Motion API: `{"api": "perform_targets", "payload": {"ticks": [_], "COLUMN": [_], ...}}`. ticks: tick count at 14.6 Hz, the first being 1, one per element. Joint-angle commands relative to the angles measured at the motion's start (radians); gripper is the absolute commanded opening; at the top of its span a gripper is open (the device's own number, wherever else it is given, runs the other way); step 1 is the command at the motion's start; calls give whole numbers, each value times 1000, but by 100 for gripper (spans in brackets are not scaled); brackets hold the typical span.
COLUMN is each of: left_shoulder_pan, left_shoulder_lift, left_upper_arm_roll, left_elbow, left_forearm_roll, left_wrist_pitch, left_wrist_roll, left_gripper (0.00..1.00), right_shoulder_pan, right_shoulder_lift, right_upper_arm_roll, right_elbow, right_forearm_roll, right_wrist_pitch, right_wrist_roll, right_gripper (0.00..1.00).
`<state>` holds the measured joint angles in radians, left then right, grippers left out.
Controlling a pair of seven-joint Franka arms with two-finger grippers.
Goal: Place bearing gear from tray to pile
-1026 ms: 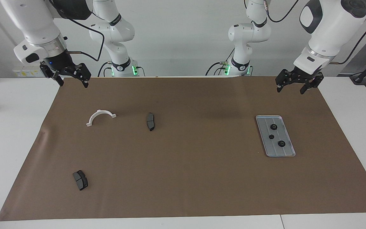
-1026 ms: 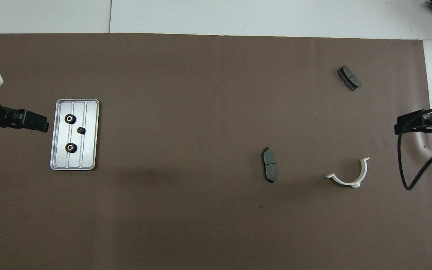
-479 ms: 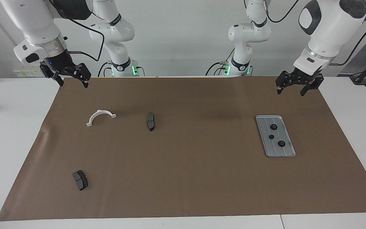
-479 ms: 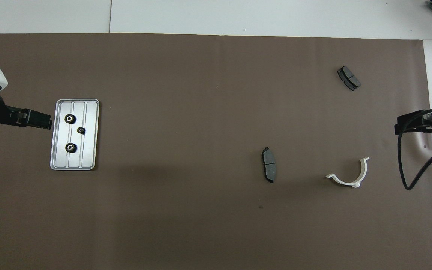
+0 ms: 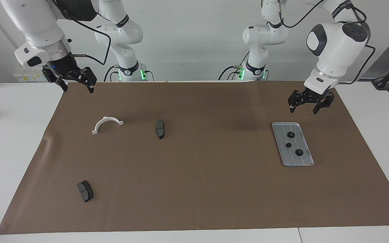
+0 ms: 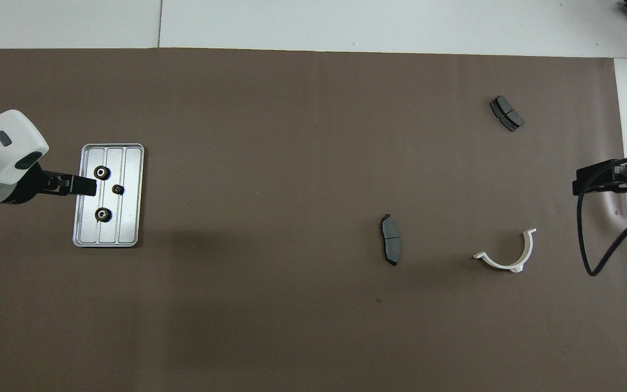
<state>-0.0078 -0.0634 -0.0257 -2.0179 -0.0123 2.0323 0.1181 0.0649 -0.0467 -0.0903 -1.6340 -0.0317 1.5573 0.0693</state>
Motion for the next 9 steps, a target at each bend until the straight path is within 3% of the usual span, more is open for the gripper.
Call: {"api": "perform_targets", "payload": {"ticks": [1, 9], "left_shoulder_pan": [26, 77], "left_shoulder_lift": [-27, 36], "left_upper_arm_roll": [-11, -11], "left_elbow": [-140, -309], "left_forearm_roll": [0, -2], "left_wrist_pitch": [139, 420], "left_wrist_roll": [11, 9], "left_gripper": [100, 100], "right_shoulder_pan": [-2, -2], "right_shoulder_lift": [-2, -2], "right_upper_arm_roll": [4, 4], "right_elbow": [-3, -3], "right_forearm_roll": [7, 7], "right_wrist_pitch": [12, 12], "right_wrist_roll": [12, 12], "right_gripper": [100, 100]}}
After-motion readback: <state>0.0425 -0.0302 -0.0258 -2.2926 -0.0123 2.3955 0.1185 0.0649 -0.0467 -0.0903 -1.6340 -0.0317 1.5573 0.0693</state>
